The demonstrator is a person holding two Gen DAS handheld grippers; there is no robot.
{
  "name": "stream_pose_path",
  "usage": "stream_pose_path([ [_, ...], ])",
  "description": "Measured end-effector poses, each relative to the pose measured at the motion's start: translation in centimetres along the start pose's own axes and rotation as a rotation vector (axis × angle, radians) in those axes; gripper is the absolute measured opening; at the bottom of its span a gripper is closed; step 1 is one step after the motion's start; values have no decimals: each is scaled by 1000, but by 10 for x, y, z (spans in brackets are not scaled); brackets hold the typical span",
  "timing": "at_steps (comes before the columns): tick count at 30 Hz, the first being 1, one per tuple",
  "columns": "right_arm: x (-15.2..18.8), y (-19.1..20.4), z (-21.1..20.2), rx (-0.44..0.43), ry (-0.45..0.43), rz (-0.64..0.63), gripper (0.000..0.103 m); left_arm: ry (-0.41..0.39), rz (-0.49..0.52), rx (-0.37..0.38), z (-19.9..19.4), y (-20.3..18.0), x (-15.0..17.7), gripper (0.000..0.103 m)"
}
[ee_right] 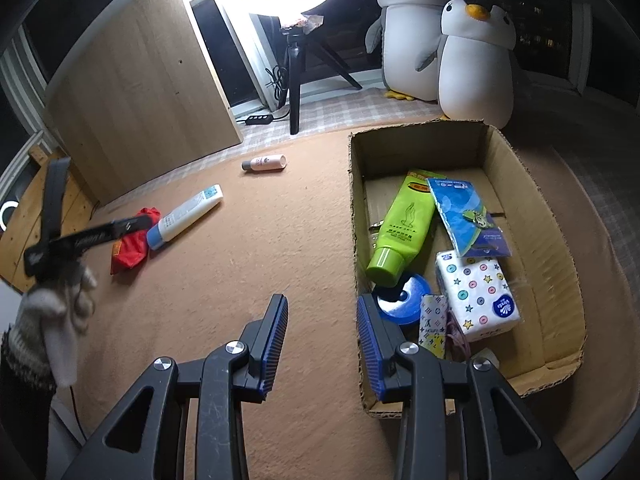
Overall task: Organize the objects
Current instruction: 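Lower the left tool and close it on the white-and-blue lotion tube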
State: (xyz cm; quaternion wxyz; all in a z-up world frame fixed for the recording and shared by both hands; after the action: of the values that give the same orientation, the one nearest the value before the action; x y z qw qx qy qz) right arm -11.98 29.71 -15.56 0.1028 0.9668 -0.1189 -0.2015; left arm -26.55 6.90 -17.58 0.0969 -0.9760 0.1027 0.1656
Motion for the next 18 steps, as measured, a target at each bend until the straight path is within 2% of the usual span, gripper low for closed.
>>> stream_pose_path([
  [9,9,4,5,-9,21,-9,33,45,-101,75,32,12,-41,85],
  [15,15,4,7,-11,36,-7,33,76,-139,112,53,14,-50,84],
  [18,16,5,8,-13,39,-11,33,108,-144,116,66,15,-47,78],
])
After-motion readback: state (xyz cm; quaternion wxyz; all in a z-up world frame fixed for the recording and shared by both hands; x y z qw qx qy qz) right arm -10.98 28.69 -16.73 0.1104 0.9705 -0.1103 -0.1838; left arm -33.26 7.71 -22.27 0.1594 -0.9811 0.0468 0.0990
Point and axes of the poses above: each gripper's, at about its wrist camera, not at the fingertips, and z roughly the way its jaws point, y to its left, x to its underside, the point moved 10 cm from there along z, roughly the way its jaws point, and after that the axes turned 11 degrees about y, right-handed, at the moved point
